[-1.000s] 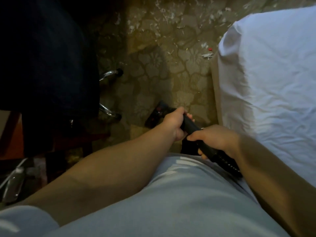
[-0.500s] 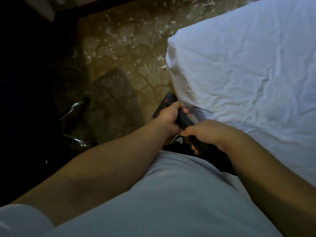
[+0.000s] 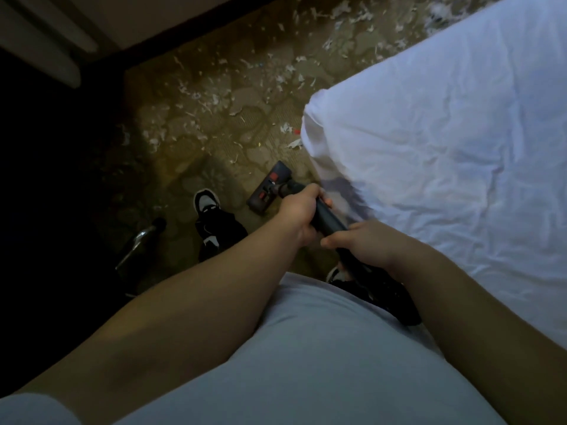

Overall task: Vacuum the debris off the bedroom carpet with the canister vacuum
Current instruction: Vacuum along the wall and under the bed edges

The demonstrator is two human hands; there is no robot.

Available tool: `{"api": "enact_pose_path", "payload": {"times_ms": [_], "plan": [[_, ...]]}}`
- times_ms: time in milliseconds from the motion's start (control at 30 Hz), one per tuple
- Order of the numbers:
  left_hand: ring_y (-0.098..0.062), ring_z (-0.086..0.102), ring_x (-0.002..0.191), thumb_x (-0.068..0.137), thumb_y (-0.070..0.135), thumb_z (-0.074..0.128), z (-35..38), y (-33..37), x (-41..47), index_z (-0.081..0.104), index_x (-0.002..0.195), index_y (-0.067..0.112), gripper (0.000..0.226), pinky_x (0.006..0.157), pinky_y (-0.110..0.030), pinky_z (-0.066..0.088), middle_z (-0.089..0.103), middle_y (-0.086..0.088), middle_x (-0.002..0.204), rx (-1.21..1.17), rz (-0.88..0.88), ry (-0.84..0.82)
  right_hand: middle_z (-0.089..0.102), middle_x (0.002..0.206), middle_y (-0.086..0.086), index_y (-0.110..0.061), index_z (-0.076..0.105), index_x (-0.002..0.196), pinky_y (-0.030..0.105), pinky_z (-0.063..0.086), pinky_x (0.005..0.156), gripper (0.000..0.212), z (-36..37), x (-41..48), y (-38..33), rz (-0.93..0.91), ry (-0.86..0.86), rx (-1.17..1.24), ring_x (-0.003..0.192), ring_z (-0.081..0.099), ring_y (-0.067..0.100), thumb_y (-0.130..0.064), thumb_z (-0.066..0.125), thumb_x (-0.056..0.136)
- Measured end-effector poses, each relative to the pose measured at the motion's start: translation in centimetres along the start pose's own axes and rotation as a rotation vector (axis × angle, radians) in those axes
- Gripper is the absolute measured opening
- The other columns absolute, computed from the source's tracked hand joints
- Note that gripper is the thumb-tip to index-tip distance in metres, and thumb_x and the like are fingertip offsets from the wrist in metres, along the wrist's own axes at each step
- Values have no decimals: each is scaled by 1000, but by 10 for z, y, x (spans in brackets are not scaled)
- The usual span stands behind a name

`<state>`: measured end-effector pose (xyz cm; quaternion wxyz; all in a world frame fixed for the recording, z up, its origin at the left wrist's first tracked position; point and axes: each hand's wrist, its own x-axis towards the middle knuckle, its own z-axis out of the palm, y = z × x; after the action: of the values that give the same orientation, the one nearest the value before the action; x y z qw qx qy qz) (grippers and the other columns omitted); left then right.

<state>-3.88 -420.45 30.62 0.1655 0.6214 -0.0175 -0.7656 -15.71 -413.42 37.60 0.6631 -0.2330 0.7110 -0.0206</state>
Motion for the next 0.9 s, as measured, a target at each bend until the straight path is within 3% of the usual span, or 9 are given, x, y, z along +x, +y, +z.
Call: {"api": "enact_pose_path", "payload": {"times_ms": [133,300,500,700,900], "plan": [[-17,54,52,96,10,54,-55,99,27,54,78,10,18,58,-29,54,55,-4,57,31,33,23,75,73,17,0,71,101,39,58,66,32,51,49,-92,-6,2,55,63,71,31,-30,78,92],[-17,53,52,96,13,53,-134,236,50,52,74,12,23,58,-30,52,53,-3,56,53,28,27,70,65,15,-6,69,88,42,54,63,26,126,103,-220,-41,29,89,60,68,31,-30,80,87],[-17,52,51,97,16,53,-198,370,58,52,72,13,25,55,-28,51,53,-3,56,113,50,61,66,59,10,-3,71,97,28,48,45,27,184,142,-350,-53,23,130,46,63,24,-28,77,92],[-17,55,59,97,19,57,-241,460,61,57,83,13,15,67,-31,53,56,-2,65,114,117,134,66,54,5,-6,70,99,26,48,45,31,219,176,-436,-107,-4,135,43,63,21,-34,78,90],[-17,54,59,93,19,59,-245,533,49,61,88,13,8,74,-32,50,57,0,60,191,208,139,74,79,11,-12,70,109,38,56,59,43,225,194,-503,-138,-11,201,67,72,30,-44,82,83]]}}
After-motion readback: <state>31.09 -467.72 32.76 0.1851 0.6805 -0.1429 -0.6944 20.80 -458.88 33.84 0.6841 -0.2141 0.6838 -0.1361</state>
